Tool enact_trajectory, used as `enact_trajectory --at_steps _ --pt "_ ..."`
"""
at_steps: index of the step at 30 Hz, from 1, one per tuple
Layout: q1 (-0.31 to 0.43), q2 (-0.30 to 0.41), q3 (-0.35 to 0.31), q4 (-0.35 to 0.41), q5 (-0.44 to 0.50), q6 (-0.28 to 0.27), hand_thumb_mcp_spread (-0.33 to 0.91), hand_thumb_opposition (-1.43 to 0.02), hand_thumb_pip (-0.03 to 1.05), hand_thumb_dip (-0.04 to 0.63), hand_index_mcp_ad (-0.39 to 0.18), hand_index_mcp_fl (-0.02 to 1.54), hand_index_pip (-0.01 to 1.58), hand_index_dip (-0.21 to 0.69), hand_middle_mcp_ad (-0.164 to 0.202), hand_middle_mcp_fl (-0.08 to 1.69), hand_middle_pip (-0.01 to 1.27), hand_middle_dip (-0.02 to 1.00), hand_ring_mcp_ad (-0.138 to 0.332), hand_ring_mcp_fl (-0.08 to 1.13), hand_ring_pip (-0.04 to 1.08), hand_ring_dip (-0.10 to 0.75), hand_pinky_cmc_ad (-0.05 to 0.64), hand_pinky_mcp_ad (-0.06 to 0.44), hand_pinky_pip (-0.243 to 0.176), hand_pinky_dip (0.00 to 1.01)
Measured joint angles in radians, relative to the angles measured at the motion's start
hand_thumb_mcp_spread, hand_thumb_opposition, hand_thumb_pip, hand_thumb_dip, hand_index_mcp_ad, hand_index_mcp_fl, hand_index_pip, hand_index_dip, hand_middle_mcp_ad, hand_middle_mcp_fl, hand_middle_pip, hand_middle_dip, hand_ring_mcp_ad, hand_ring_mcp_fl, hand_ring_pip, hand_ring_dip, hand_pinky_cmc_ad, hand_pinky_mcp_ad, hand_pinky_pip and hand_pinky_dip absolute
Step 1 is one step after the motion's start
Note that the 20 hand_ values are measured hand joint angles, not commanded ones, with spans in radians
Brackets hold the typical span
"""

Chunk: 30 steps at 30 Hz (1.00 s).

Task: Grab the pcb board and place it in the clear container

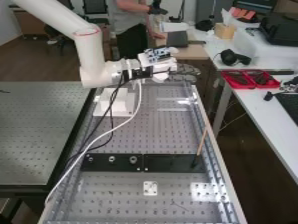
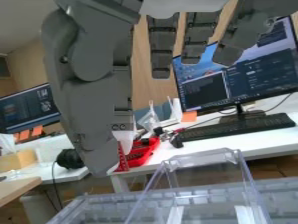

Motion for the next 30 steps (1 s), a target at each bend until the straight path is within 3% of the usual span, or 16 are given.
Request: enact_trajectory --at_steps 13,15,19,22,30 --pt "-0.008 -0.045 0.011 -0.056 0.087 -0.001 0.67 -0.94 0.36 0.220 -0.220 0.83 1.01 0.284 0.068 0.17 0.15 0.16 0.113 0.03 0.11 0.045 0.302 0.182 -0.075 0.19" --pt "-0.009 -0.045 0.012 -0.067 0.088 0.003 0.68 -0.94 0.37 0.227 -0.220 0.76 0.94 0.291 0.068 0.17 0.15 0.16 0.113 0.03 0.11 0.051 0.302 0.182 -0.075 0.19" --pt "-0.012 -0.033 0.004 -0.068 0.084 0.009 0.59 -0.88 0.31 0.220 -0.222 0.46 0.75 0.281 0.068 0.10 0.15 0.16 0.112 0.03 0.10 0.051 0.302 0.182 -0.075 0.19" --pt "-0.015 -0.017 -0.010 -0.061 0.083 0.009 0.57 -0.84 0.31 0.220 -0.218 0.32 0.72 0.264 0.068 0.08 0.15 0.16 0.112 0.02 0.10 0.051 0.302 0.182 -0.075 0.19" --pt "-0.035 0.067 -0.070 -0.047 0.090 0.007 0.54 -0.79 0.33 0.206 -0.190 0.22 0.67 0.258 0.065 0.05 0.14 0.16 0.112 0.00 0.10 0.051 0.302 0.182 -0.075 0.19"
